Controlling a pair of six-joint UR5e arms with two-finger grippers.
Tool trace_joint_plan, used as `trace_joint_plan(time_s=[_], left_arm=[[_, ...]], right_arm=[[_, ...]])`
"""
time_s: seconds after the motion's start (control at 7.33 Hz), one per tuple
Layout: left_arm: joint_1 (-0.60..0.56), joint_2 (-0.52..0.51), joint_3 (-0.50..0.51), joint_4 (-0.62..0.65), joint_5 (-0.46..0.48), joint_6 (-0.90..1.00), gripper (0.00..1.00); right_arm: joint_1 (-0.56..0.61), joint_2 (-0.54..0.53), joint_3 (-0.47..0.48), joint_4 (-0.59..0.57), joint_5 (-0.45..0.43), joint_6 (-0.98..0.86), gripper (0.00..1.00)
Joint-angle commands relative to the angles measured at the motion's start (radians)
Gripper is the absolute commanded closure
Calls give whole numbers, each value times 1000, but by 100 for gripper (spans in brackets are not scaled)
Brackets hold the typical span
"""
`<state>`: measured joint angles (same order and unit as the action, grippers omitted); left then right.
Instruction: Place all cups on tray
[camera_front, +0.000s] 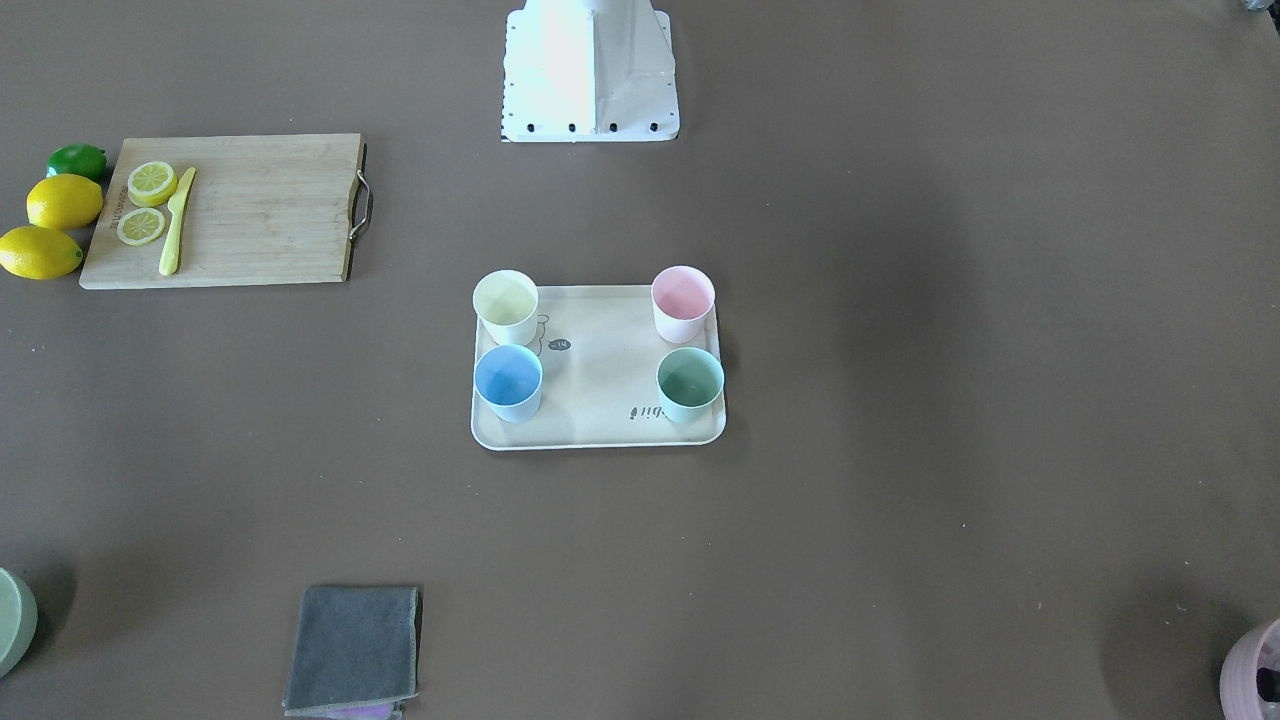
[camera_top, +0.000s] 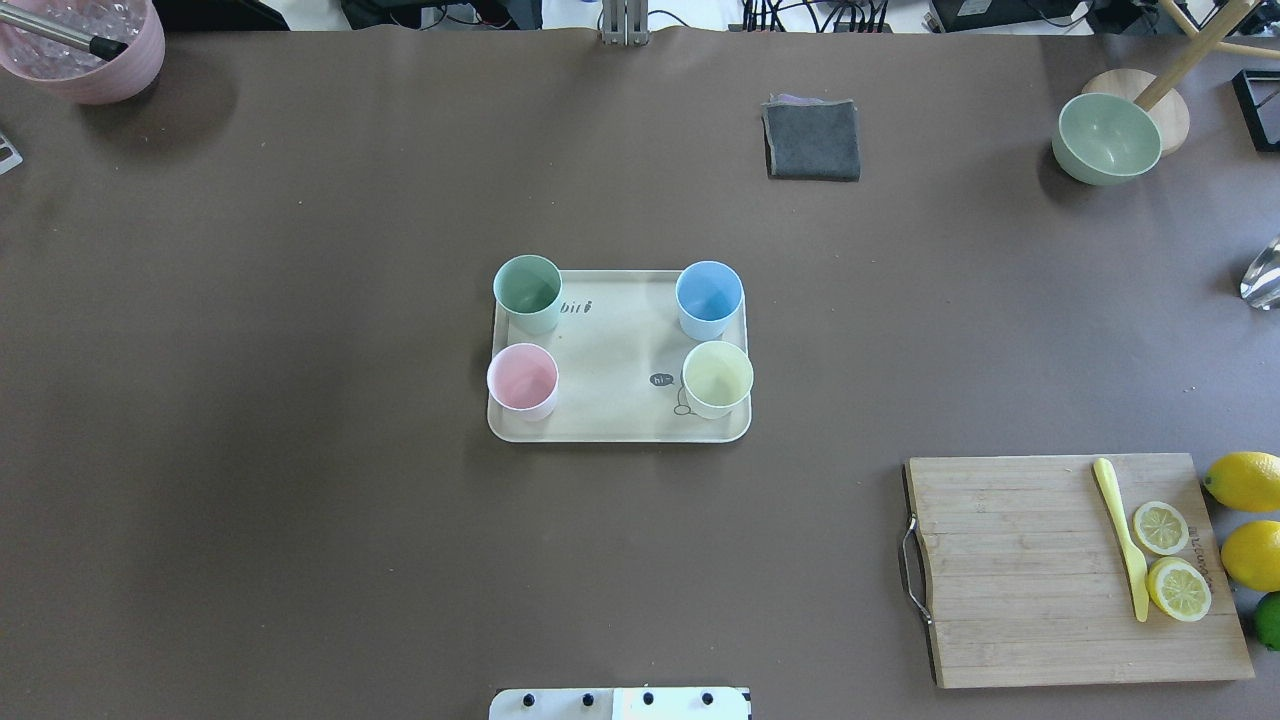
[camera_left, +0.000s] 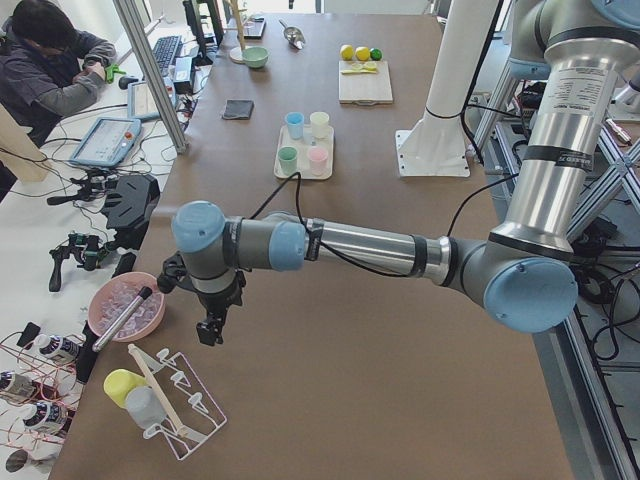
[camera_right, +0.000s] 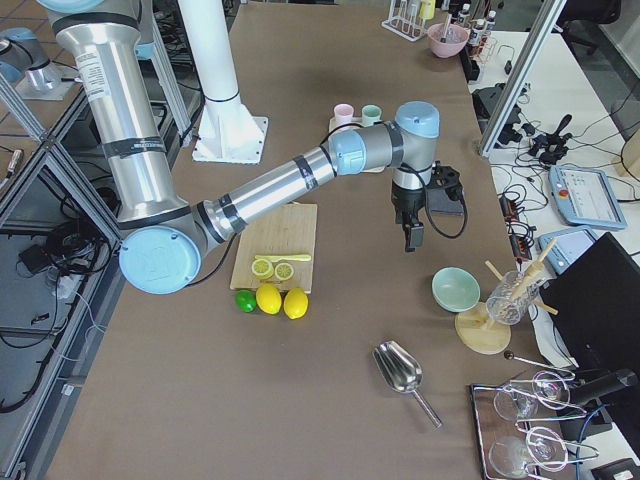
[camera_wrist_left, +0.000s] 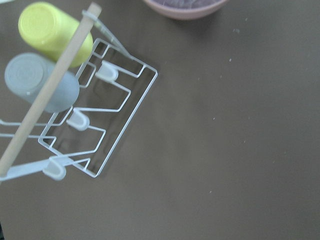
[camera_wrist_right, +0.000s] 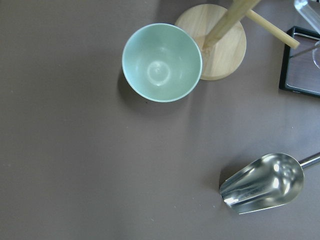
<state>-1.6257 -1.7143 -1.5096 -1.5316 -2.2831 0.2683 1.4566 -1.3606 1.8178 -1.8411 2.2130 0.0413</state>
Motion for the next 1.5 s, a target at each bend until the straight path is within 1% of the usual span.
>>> trace_joint_plan(time_s=[0.0,0.14,0.27,0.41,0.55,0.68,0.82,1.09,1.23,1.36], left_arm=[[0,167,-23,-177,-3,-18,2],[0,180,-32,-173,-3,-46,2],[7,170,-34,-112,-3,-85,2],[10,136,-76,-14,-3,-78,2],[39,121,-149,116,-1,-77,2],[43,119,-179,186,-2,-75,2],[43,122,-187,186,-4,-75,2],[46,110,-188,183,-6,-81,2],[44,110,-223,183,-6,-80,2],[46,111,-215,180,-4,-83,2]], right_arm=[[106,-99,-69,-4,74,-170,0],[108,-150,-102,2,73,-172,0],[113,-167,-127,3,74,-172,0],[113,-176,-132,2,70,-166,0],[113,-186,-137,3,70,-166,0],[125,-186,-137,2,70,-158,0],[133,-187,-137,2,70,-159,0],[140,-227,-173,16,67,-170,0],[177,-262,-169,26,68,-170,0],[188,-309,-167,98,68,-167,0]])
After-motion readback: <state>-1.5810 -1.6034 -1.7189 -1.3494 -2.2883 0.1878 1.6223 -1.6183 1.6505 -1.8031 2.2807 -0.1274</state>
